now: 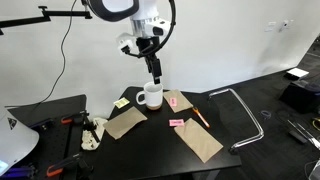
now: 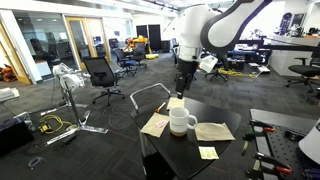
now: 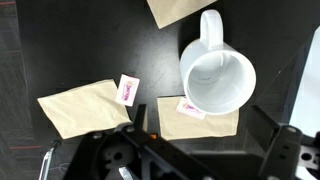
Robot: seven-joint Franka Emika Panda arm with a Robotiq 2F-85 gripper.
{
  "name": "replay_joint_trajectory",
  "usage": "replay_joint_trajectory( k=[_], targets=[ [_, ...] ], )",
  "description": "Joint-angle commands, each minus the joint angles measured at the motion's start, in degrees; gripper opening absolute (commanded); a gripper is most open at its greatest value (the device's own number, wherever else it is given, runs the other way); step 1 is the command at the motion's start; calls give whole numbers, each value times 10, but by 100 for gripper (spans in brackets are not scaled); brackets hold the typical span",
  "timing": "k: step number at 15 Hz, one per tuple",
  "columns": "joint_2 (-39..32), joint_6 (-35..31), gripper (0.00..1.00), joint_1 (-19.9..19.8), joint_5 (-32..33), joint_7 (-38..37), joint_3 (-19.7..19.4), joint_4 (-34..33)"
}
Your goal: Move the white mug forward
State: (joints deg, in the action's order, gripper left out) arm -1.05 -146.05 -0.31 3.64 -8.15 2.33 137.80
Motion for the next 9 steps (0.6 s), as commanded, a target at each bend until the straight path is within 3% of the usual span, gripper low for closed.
replay_joint_trajectory(
  k=[1, 9],
  targets=[
    [-29, -13, 100, 6, -21, 10, -4, -20],
    [-54, -4, 100, 6, -17, 11, -7, -29]
  ],
)
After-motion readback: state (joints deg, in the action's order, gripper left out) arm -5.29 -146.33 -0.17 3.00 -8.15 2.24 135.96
